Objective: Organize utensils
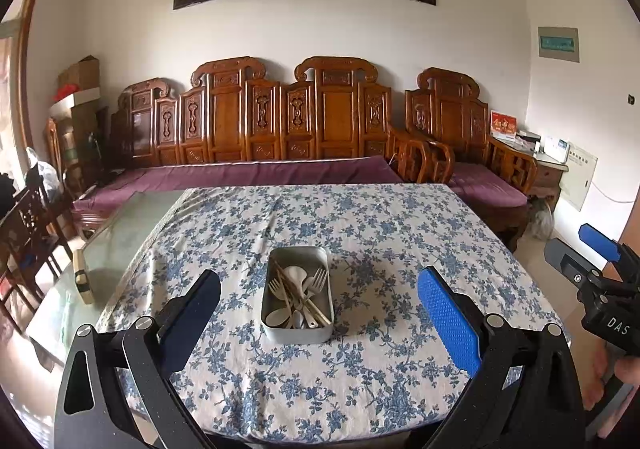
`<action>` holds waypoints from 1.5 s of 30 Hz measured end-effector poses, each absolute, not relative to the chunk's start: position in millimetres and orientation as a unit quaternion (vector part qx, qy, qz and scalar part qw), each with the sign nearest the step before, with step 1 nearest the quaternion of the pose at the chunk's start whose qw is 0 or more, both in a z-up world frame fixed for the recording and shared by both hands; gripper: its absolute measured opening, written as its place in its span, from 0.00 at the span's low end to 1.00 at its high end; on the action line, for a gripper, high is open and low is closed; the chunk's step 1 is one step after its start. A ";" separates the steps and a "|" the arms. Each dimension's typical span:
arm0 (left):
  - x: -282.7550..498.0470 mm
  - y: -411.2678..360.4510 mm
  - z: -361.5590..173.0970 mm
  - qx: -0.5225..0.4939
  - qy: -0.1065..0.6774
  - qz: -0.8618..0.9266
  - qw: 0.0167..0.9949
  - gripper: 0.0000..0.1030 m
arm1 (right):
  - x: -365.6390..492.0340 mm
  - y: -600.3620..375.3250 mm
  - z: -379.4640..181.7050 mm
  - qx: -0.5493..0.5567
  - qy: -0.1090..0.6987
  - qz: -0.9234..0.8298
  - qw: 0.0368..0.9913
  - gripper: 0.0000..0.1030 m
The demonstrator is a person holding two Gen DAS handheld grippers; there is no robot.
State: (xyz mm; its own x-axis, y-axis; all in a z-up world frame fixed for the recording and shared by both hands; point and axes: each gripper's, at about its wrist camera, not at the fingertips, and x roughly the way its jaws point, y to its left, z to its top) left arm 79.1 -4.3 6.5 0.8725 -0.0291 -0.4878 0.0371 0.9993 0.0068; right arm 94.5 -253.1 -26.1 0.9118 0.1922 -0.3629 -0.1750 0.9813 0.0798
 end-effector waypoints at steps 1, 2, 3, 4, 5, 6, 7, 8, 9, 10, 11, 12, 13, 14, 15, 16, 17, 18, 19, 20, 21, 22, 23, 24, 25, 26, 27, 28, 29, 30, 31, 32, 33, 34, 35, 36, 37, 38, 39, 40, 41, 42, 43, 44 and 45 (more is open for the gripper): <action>78.8 -4.6 6.4 0.008 0.252 -0.017 0.968 0.92 | 94.3 -253.2 -26.1 0.023 0.188 0.094 0.977 0.97; 78.8 -4.8 6.3 0.009 0.251 -0.017 0.968 0.92 | 94.3 -253.4 -26.1 0.023 0.188 0.094 0.977 0.97; 78.8 -4.5 6.3 0.008 0.252 -0.017 0.968 0.92 | 94.3 -253.2 -26.1 0.024 0.188 0.094 0.977 0.97; 78.7 -4.5 6.3 0.008 0.252 -0.017 0.968 0.92 | 94.7 -252.6 -25.9 0.023 0.188 0.093 0.977 0.97; 78.7 -4.5 6.3 0.008 0.252 -0.017 0.968 0.92 | 94.3 -252.8 -26.1 0.023 0.188 0.094 0.977 0.97; 78.7 -4.6 6.3 0.008 0.252 -0.017 0.968 0.92 | 94.6 -252.6 -26.0 0.023 0.188 0.094 0.977 0.97; 78.6 -4.7 6.3 0.008 0.251 -0.017 0.968 0.92 | 94.2 -252.7 -26.0 0.023 0.188 0.094 0.977 0.97; 78.6 -4.5 6.3 0.008 0.251 -0.017 0.968 0.92 | 94.7 -252.5 -25.8 0.023 0.188 0.094 0.977 0.97; 78.6 -4.6 6.3 0.008 0.252 -0.017 0.968 0.92 | 94.5 -252.5 -25.9 0.023 0.188 0.094 0.977 0.97; 78.7 -4.6 6.3 0.008 0.252 -0.017 0.968 0.92 | 94.3 -252.5 -25.9 0.023 0.188 0.094 0.977 0.97; 78.6 -4.6 6.3 0.008 0.252 -0.017 0.968 0.92 | 94.1 -252.5 -26.0 0.023 0.188 0.094 0.977 0.97; 78.6 -4.7 6.2 0.008 0.252 -0.017 0.968 0.92 | 94.6 -252.1 -26.4 0.023 0.188 0.094 0.977 0.97; 78.5 -4.6 6.2 0.008 0.252 -0.017 0.968 0.92 | 94.3 -252.1 -26.5 0.023 0.188 0.095 0.977 0.97; 78.4 -4.5 6.2 0.008 0.251 -0.017 0.968 0.92 | 94.7 -252.0 -26.3 0.023 0.188 0.094 0.977 0.97; 78.3 -4.8 6.7 0.008 0.251 -0.017 0.968 0.92 | 94.4 -251.9 -26.3 0.023 0.188 0.094 0.977 0.97; 78.2 -4.9 7.3 0.007 0.251 -0.017 0.968 0.92 | 94.2 -251.9 -26.3 0.022 0.188 0.095 0.977 0.97; 77.9 -5.0 7.9 0.007 0.250 -0.017 0.968 0.92 | 94.7 -251.9 -26.1 0.023 0.188 0.094 0.977 0.97; 77.8 -5.0 7.8 0.007 0.251 -0.017 0.968 0.92 | 94.0 -252.1 -26.3 0.023 0.188 0.095 0.977 0.97; 77.8 -5.0 7.8 0.007 0.251 -0.018 0.968 0.92 | 94.7 -251.7 -26.1 0.023 0.188 0.094 0.977 0.97; 77.9 -5.1 7.7 0.008 0.251 -0.018 0.968 0.92 | 94.7 -251.6 -26.0 0.023 0.188 0.094 0.977 0.97; 77.6 -5.2 7.6 0.008 0.251 -0.017 0.968 0.92 | 94.6 -251.6 -26.1 0.023 0.188 0.094 0.977 0.97; 77.5 -5.1 7.7 0.008 0.250 -0.017 0.968 0.92 | 94.3 -251.6 -26.1 0.023 0.188 0.094 0.977 0.97; 77.5 -5.2 7.6 0.008 0.250 -0.017 0.968 0.92 | 94.7 -251.5 -25.9 0.023 0.188 0.094 0.977 0.97; 77.7 -5.1 7.6 0.008 0.250 -0.017 0.968 0.92 | 94.5 -251.5 -26.0 0.023 0.188 0.094 0.977 0.97; 77.4 -4.9 8.3 0.008 0.250 -0.017 0.968 0.92 | 94.3 -251.5 -26.1 0.023 0.188 0.094 0.977 0.97; 77.4 -4.9 8.3 0.008 0.250 -0.018 0.968 0.92 | 94.8 -251.4 -25.9 0.023 0.188 0.094 0.977 0.97; 77.2 -5.1 8.0 0.008 0.250 -0.017 0.968 0.92 | 94.7 -251.4 -25.9 0.023 0.188 0.094 0.977 0.97; 77.4 -5.0 8.1 0.008 0.250 -0.018 0.968 0.92 | 94.7 -251.3 -25.8 0.023 0.188 0.094 0.977 0.97; 77.2 -5.1 8.0 0.008 0.250 -0.017 0.968 0.92 | 94.3 -250.4 -27.0 0.022 0.189 0.094 0.977 0.97; 77.2 -5.1 8.0 0.008 0.250 -0.017 0.968 0.92 | 93.9 -249.9 -27.9 0.022 0.189 0.094 0.977 0.97; 77.2 -5.1 8.0 0.008 0.250 -0.018 0.968 0.92 | 93.3 -249.3 -28.8 0.022 0.190 0.095 0.977 0.97; 76.9 -5.4 7.7 0.008 0.250 -0.017 0.968 0.92 | 93.5 -248.4 -29.1 0.022 0.190 0.095 0.977 0.97; 77.0 -5.3 7.8 0.008 0.250 -0.017 0.968 0.92 | 93.4 -248.3 -29.2 0.021 0.190 0.095 0.977 0.97; 77.1 -5.3 7.8 0.008 0.250 -0.018 0.968 0.92 | 92.9 -248.4 -29.4 0.021 0.189 0.094 0.977 0.97; 76.6 -5.9 8.8 0.008 0.250 -0.017 0.968 0.92 | 93.6 -248.4 -29.0 0.022 0.190 0.095 0.977 0.97; 76.6 -5.9 8.9 0.008 0.249 -0.018 0.968 0.92 | 93.4 -248.3 -29.0 0.022 0.189 0.095 0.977 0.97; 76.7 -5.9 9.0 0.008 0.249 -0.018 0.968 0.92 | 93.6 -248.3 -28.9 0.021 0.189 0.094 0.977 0.97; 76.9 -6.0 9.1 0.009 0.249 -0.017 0.968 0.92 | 93.7 -248.3 -28.8 0.021 0.190 0.095 0.977 0.97; 76.6 -5.9 9.8 0.009 0.248 -0.018 0.968 0.92 | 93.6 -248.3 -28.9 0.022 0.190 0.095 0.977 0.97; 76.7 -5.8 9.9 0.008 0.249 -0.018 0.968 0.92 | 93.1 -248.2 -29.2 0.021 0.189 0.095 0.977 0.97; 76.4 -6.1 9.6 0.008 0.249 -0.018 0.968 0.92 | 93.7 -248.2 -28.7 0.021 0.189 0.094 0.977 0.97; 76.4 -6.2 9.5 0.008 0.249 -0.018 0.968 0.92 | 93.4 -248.2 -28.9 0.022 0.190 0.095 0.977 0.97; 76.6 -6.2 10.0 0.008 0.249 -0.018 0.968 0.92 | 93.6 -248.2 -28.6 0.022 0.190 0.095 0.977 0.97; 76.6 -6.3 11.2 0.008 0.248 -0.019 0.968 0.92 | 92.8 -248.1 -29.2 0.021 0.190 0.095 0.977 0.97; 76.2 -6.5 11.3 0.008 0.248 -0.019 0.968 0.92 | 93.5 -248.2 -28.7 0.021 0.190 0.095 0.977 0.97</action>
